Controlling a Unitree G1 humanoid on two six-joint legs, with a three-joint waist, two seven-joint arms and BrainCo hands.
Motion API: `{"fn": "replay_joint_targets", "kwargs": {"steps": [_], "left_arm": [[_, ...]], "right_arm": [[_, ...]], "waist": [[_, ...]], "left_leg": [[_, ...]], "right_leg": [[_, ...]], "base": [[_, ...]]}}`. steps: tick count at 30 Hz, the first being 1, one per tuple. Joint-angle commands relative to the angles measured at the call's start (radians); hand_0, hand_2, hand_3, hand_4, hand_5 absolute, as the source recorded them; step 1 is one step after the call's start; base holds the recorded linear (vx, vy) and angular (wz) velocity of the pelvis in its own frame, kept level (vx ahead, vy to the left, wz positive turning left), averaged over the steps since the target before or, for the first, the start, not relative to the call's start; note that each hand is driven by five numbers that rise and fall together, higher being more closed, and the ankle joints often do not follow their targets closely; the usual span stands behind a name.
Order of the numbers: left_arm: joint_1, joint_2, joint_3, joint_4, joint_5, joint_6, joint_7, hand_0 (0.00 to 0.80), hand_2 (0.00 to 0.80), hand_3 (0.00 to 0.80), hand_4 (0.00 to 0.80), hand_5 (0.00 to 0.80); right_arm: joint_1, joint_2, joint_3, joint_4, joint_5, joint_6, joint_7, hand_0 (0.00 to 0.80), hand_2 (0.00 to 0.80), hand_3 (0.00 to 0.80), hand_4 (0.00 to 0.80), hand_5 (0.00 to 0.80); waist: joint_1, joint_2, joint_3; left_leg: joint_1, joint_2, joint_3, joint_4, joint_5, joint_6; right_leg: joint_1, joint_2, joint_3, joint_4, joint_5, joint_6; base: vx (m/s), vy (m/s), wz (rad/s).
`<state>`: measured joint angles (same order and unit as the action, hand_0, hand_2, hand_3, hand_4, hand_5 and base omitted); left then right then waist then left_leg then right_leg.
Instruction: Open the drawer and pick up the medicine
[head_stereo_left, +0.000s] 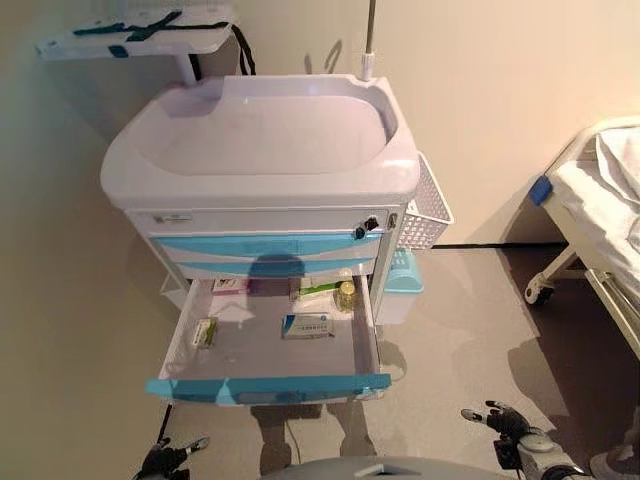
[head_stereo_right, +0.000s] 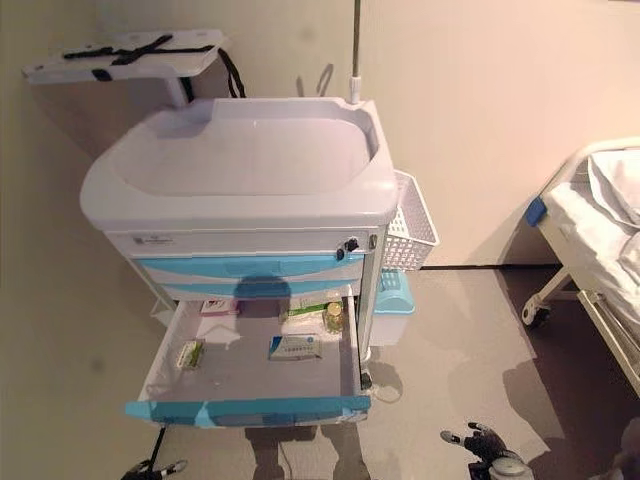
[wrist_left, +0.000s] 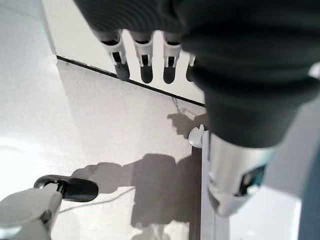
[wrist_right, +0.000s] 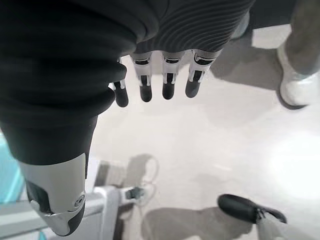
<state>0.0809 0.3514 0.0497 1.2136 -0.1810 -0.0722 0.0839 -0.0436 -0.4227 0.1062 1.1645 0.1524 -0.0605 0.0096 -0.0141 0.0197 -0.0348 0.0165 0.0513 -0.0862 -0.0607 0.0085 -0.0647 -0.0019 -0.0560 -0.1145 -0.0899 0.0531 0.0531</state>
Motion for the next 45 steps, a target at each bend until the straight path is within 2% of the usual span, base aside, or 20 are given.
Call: {"fn": "replay_joint_targets", "kwargs": {"steps": [1,5,6,7,10,18,31,45], "left_arm": [[-0.014,0.029,0.002,0.055,0.087,0.005,0.018,0.000,0.000,0.000,0.000,0.000],[-0.012,0.024,-0.017,0.063,0.139,0.012,0.011,0.000,0.000,0.000,0.000,0.000],[-0.012,0.023,-0.017,0.062,0.140,0.012,0.011,0.000,0.000,0.000,0.000,0.000],[-0.015,0.020,-0.025,0.056,0.163,0.016,0.011,0.000,0.000,0.000,0.000,0.000],[-0.014,0.015,-0.028,0.041,0.180,0.017,0.008,0.000,0.000,0.000,0.000,0.000],[-0.015,0.012,-0.024,0.018,0.232,0.015,0.013,0.000,0.000,0.000,0.000,0.000],[-0.017,0.032,-0.025,-0.009,0.257,0.019,0.018,0.000,0.000,0.000,0.000,0.000],[-0.014,0.044,-0.042,0.002,0.304,0.021,0.022,0.000,0.000,0.000,0.000,0.000]], "right_arm": [[-0.048,-0.042,-0.008,-0.105,0.044,-0.050,-0.033,0.000,0.000,0.000,0.000,0.000],[-0.045,-0.072,0.009,-0.295,0.026,-0.065,-0.031,0.000,0.000,0.000,0.000,0.000],[-0.043,-0.072,0.009,-0.297,0.026,-0.064,-0.032,0.000,0.000,0.000,0.000,0.000],[-0.039,-0.088,0.016,-0.402,0.019,-0.070,-0.029,0.000,0.000,0.000,0.000,0.000],[-0.027,-0.107,0.014,-0.561,0.000,-0.078,-0.026,0.000,0.000,0.000,0.000,0.000],[0.002,-0.139,0.020,-0.878,-0.063,-0.109,-0.013,0.000,0.000,0.000,0.000,0.000],[-0.066,-0.153,0.103,-1.083,-0.082,-0.121,0.032,0.000,0.000,0.000,0.000,0.000],[-0.167,-0.172,0.225,-1.150,-0.095,-0.121,0.081,0.000,0.000,0.000,0.000,0.000]], "waist": [[-0.024,-0.052,0.000],[-0.027,-0.057,0.000],[-0.027,-0.056,0.001],[-0.027,-0.060,0.002],[-0.028,-0.063,0.003],[-0.020,-0.081,0.010],[0.008,-0.110,0.021],[0.033,-0.135,0.004]], "left_leg": [[-0.059,-0.078,-0.015,-0.007,0.035,0.051],[-0.042,-0.076,0.007,-0.009,0.026,0.054],[-0.041,-0.076,0.008,-0.009,0.025,0.054],[-0.037,-0.076,0.016,-0.009,0.022,0.056],[-0.031,-0.077,0.023,-0.011,0.019,0.058],[-0.026,-0.077,0.026,-0.014,0.015,0.062],[-0.027,-0.075,0.014,-0.012,0.009,0.063],[-0.019,-0.074,0.009,-0.012,0.002,0.061]], "right_leg": [[-0.030,-0.021,-0.004,0.060,-0.013,0.065],[-0.024,-0.022,0.018,0.052,-0.003,0.071],[-0.023,-0.022,0.018,0.051,-0.002,0.071],[-0.022,-0.023,0.027,0.050,0.001,0.072],[-0.021,-0.025,0.033,0.049,0.001,0.074],[-0.020,-0.029,0.038,0.047,0.002,0.080],[-0.012,-0.035,0.020,0.042,-0.004,0.085],[0.002,-0.040,0.011,0.037,-0.008,0.087]], "base": [[0.037,0.046,-0.27],[0.025,0.031,-0.23],[0.012,0.031,-0.15],[0.016,0.033,-0.15],[0.028,0.034,-0.08],[0.010,0.007,-0.02],[0.005,0.000,0.00],[0.003,0.001,0.00]]}}
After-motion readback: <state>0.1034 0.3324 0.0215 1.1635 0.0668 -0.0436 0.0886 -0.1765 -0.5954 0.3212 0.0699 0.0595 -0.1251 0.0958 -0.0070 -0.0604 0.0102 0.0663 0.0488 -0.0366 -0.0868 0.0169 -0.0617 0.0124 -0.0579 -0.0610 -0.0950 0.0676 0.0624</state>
